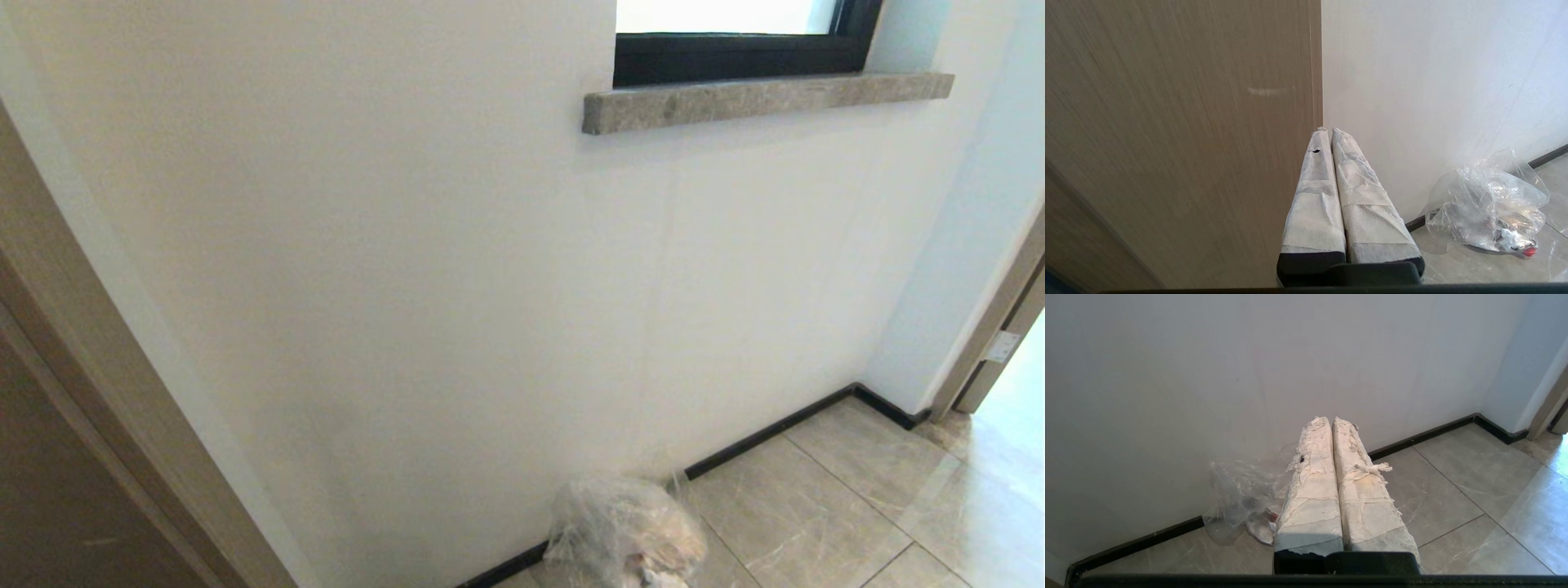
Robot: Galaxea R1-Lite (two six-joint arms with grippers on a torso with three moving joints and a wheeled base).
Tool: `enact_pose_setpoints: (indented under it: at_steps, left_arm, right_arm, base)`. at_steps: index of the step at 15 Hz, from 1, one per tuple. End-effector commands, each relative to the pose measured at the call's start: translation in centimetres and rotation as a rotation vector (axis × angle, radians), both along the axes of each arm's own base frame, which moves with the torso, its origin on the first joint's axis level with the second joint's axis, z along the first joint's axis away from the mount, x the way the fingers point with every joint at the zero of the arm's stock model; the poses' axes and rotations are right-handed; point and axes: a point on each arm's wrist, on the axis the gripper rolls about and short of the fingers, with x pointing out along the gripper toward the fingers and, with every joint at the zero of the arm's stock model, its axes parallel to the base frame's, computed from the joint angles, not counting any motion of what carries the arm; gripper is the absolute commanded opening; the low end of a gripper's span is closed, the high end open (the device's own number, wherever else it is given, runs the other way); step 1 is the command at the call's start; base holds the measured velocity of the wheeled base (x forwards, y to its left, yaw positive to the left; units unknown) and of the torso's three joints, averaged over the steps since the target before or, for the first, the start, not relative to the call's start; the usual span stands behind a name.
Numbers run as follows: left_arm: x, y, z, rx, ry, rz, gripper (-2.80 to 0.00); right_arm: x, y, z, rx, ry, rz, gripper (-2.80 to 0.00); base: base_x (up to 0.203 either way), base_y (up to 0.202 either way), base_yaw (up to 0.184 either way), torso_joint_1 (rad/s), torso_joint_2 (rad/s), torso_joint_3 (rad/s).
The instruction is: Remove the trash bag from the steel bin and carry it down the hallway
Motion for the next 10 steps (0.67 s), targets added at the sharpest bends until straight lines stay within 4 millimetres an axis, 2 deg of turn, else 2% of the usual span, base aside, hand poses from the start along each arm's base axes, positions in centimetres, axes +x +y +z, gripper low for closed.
enact_pose_setpoints:
  at_steps: [1, 10]
  left_arm:
    - [0.0, 0.0, 0.0, 0.0, 0.0, 0.0, -2.8]
    - [0.0, 0.0, 0.0, -0.002, 0.0, 0.0, -2.8]
  right_arm:
    - [0.03, 0.0, -0.04, 0.0, 0.004, 0.0, -2.8]
    - [0.03, 0.0, -0.03, 0.003, 0.002, 0.001, -2.8]
  base:
    - [0.0, 0.0, 0.0, 0.0, 0.0, 0.0]
    - [0.0, 0.0, 0.0, 0.0, 0.0, 0.0]
